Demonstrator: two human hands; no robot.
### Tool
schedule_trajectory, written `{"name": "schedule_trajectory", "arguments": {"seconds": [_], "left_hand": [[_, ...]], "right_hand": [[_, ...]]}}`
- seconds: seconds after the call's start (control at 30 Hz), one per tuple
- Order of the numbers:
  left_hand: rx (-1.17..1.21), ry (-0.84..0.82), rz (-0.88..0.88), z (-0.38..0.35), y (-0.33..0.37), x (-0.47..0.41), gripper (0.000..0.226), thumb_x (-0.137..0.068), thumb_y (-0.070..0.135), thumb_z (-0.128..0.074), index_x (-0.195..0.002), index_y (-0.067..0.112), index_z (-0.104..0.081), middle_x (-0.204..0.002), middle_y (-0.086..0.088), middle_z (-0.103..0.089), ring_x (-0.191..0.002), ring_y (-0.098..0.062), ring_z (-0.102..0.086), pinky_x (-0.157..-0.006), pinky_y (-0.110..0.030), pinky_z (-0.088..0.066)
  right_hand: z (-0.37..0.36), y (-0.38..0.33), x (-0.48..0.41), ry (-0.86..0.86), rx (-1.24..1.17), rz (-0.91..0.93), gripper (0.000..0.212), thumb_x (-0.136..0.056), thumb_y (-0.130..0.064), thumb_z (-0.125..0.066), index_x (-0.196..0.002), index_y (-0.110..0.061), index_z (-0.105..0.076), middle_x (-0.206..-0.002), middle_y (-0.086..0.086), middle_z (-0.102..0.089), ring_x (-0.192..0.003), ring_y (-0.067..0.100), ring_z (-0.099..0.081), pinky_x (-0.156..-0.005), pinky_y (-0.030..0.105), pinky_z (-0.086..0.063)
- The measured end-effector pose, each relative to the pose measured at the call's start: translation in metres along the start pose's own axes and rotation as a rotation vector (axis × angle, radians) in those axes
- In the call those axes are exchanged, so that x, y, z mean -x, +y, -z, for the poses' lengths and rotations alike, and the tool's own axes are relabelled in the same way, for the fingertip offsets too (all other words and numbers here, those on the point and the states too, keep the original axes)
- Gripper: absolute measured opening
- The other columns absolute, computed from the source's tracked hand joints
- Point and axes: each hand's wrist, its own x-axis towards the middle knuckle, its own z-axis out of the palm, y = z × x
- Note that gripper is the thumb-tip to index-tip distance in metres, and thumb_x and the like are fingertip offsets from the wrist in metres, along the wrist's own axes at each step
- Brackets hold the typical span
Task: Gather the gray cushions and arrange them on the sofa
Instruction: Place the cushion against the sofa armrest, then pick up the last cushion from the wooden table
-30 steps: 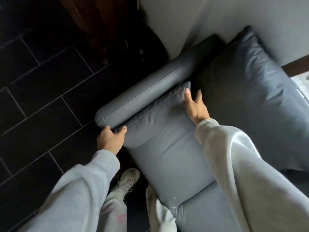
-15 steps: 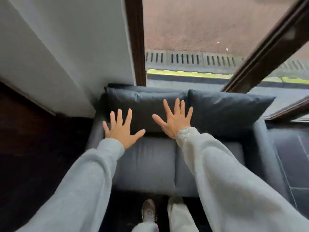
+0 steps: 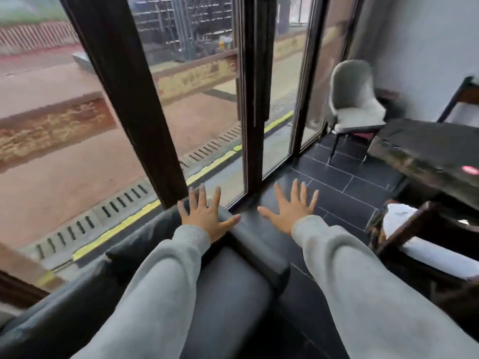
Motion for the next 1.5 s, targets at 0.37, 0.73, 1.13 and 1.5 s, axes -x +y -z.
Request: {"name": "schedule_trajectory", "arguments": {"seconds": [0.37, 0.73, 1.13, 1.5], "left_hand": [[-0.032, -0.052, -0.379, -0.027, 0.386, -0.076, 0.111, -0.067, 0.099, -0.017, -0.156, 0.043, 0.019, -0.168, -0.004, 0.026, -0.151, -0.033, 0.029, -0.117, -0.068, 0.009], [-0.14, -0.208, -0.728, -0.078, 0.672, -0.106, 0.108, -0.074, 0.095, -0.026, -0.159, 0.041, 0.014, -0.167, -0.004, 0.028, -0.151, -0.034, 0.029, -0.117, -0.069, 0.009], [-0.16, -0.326, -0.88, -0.134, 0.957, -0.19, 0.104, -0.077, 0.094, -0.023, -0.16, 0.041, 0.013, -0.166, -0.005, 0.031, -0.151, -0.034, 0.029, -0.118, -0.067, 0.008], [-0.156, -0.414, -0.803, -0.196, 1.117, -0.201, 0.106, -0.072, 0.097, -0.024, -0.16, 0.044, 0.001, -0.17, -0.002, 0.021, -0.154, -0.03, 0.023, -0.12, -0.061, 0.003]], "right_hand": [[0.077, 0.361, 0.005, 0.075, -0.028, -0.352, 0.101, -0.082, -0.09, -0.021, -0.163, -0.039, 0.01, -0.17, 0.018, 0.02, -0.155, 0.036, 0.025, -0.115, 0.064, 0.024], [0.062, 0.595, 0.049, 0.037, -0.105, -0.771, 0.097, -0.085, -0.086, -0.025, -0.163, -0.039, 0.006, -0.172, 0.016, 0.014, -0.157, 0.036, 0.019, -0.118, 0.063, 0.019], [0.093, 0.851, 0.007, -0.05, -0.156, -1.044, 0.094, -0.088, -0.085, -0.022, -0.164, -0.038, 0.007, -0.173, 0.014, 0.012, -0.158, 0.035, 0.015, -0.119, 0.063, 0.017], [0.08, 1.029, 0.008, -0.148, -0.272, -1.08, 0.094, -0.087, -0.084, -0.025, -0.164, -0.038, 0.004, -0.174, 0.013, 0.007, -0.159, 0.035, 0.01, -0.119, 0.064, 0.018]]}}
